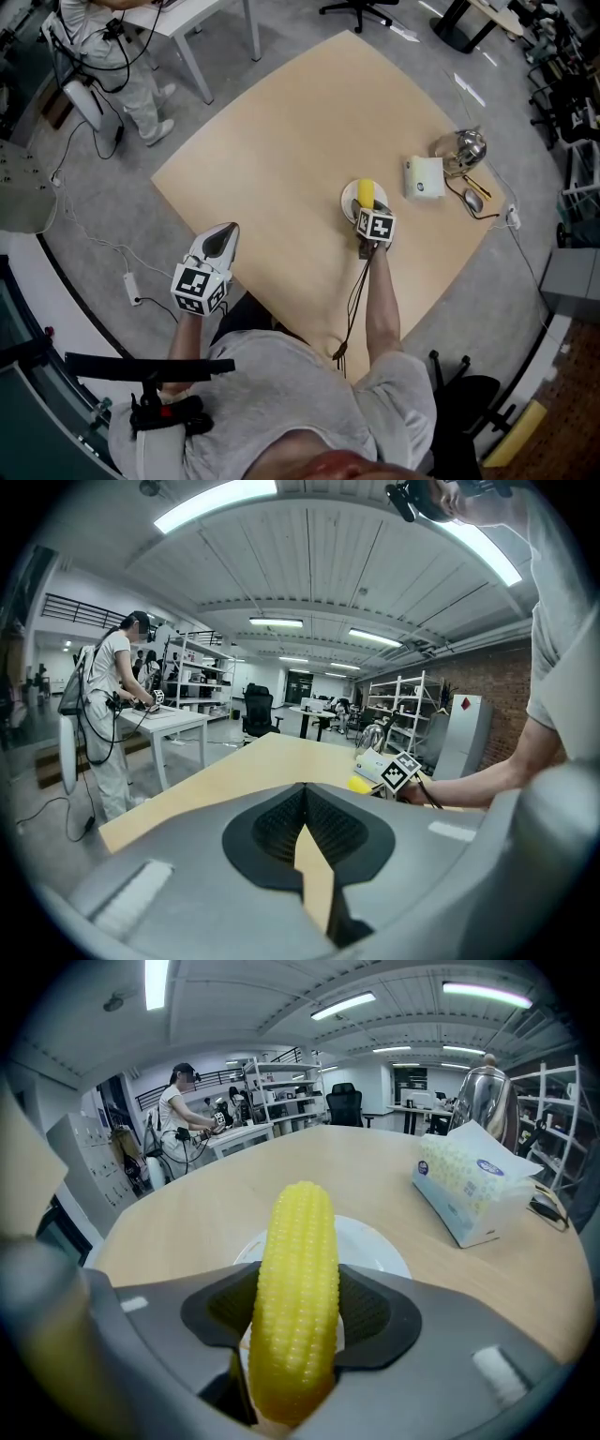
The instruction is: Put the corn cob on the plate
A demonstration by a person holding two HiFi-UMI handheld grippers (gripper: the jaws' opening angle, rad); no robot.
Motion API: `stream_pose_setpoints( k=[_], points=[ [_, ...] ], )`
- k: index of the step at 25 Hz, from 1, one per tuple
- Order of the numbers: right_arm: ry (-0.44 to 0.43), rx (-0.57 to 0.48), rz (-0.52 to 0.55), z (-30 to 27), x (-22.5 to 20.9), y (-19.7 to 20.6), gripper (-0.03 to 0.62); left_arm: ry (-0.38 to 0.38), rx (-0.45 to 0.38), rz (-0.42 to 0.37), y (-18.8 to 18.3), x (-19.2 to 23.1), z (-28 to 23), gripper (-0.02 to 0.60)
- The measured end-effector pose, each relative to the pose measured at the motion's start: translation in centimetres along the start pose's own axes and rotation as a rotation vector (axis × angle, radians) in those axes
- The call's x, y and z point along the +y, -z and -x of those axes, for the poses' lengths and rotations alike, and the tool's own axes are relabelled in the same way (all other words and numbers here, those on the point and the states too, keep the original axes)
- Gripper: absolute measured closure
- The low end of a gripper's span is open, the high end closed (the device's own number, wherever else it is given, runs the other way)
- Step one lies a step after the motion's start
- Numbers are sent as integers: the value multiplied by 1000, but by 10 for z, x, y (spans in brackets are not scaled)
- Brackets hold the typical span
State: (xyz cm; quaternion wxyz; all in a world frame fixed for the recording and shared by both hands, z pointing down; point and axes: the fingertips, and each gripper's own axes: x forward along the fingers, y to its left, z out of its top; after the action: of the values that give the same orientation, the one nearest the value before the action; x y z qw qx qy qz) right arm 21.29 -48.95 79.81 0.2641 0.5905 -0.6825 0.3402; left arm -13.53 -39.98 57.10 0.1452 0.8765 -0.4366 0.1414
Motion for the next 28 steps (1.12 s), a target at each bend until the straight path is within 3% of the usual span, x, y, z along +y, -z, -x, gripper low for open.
stream_pose_setpoints(
  k=[13,28],
  points=[
    [19,54,46,-6,3,4,341,3,-8,-3,-1,0,0,561],
    [19,53,-5,-11,-2,1,341,-6,-23,2,-1,3,0,561]
  ],
)
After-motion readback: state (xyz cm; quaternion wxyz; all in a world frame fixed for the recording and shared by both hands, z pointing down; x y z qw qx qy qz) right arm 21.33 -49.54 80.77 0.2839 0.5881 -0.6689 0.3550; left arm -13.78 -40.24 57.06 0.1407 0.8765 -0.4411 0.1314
